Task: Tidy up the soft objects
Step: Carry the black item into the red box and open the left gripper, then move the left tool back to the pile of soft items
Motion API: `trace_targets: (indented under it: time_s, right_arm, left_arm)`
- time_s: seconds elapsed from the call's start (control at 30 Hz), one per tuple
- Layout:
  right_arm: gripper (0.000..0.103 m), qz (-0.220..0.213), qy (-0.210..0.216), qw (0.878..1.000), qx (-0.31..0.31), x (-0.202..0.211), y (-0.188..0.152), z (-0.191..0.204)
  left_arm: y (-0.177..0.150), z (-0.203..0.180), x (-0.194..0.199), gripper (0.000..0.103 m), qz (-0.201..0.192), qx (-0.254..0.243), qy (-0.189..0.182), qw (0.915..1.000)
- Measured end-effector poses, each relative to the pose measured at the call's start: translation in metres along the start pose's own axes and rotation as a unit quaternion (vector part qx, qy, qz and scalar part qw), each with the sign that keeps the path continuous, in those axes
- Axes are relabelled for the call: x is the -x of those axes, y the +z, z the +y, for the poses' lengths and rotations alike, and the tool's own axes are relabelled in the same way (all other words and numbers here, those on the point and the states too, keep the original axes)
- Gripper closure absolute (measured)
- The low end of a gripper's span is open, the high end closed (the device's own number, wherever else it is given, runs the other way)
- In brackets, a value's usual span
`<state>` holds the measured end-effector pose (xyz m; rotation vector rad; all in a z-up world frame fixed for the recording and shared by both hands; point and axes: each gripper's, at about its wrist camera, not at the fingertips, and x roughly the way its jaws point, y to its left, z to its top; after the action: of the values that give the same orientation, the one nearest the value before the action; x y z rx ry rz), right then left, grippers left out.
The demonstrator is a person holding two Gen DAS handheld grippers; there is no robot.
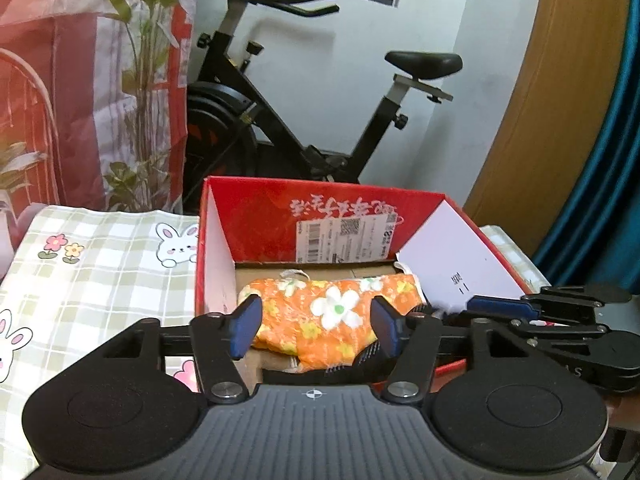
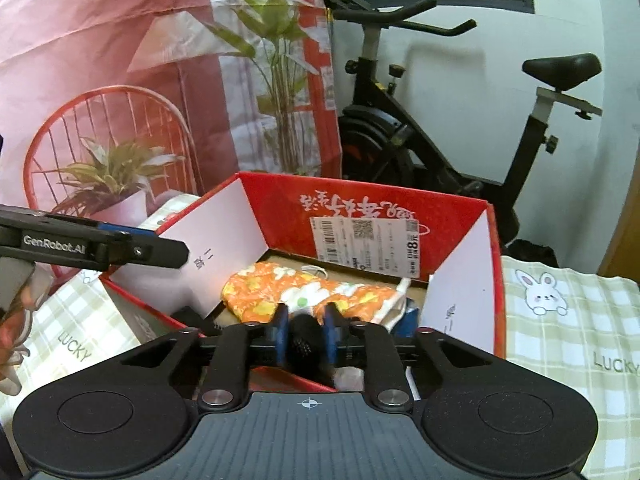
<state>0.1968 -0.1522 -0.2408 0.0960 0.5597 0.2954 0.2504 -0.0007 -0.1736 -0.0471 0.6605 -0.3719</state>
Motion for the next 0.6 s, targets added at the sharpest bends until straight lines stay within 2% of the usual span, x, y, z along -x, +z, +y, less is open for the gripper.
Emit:
trace_targets:
  time_s: [0.1, 0.17, 0.47, 0.6]
  right_arm:
    - [0.071, -0.012, -0.016, 1.000, 0.007, 0.009, -0.001, 0.004]
    - [0.069, -0.023, -0.020, 0.999, 0.008, 0.018, -0.002, 0.007]
    - [0.068, -0.077, -0.021, 0.997, 0.002, 0.055, -0.025, 0.027]
    - [0.068, -0.078, -0.016, 0.997, -0.001, 0.060, -0.045, 0.036]
  left_arm:
    - [-0.002, 0.000, 0.006, 0.037, 0.001, 0.001, -0.001, 1.0000]
    - [-0.005, -0.001, 0.012, 0.037, -0.001, -0.001, 0.000, 1.0000]
    - [-0.031, -0.002, 0.040, 0.036, -0.001, 0.001, -0.004, 1.0000]
    - [-0.048, -0.002, 0.046, 0.036, 0.005, 0.007, -0.005, 0.9999]
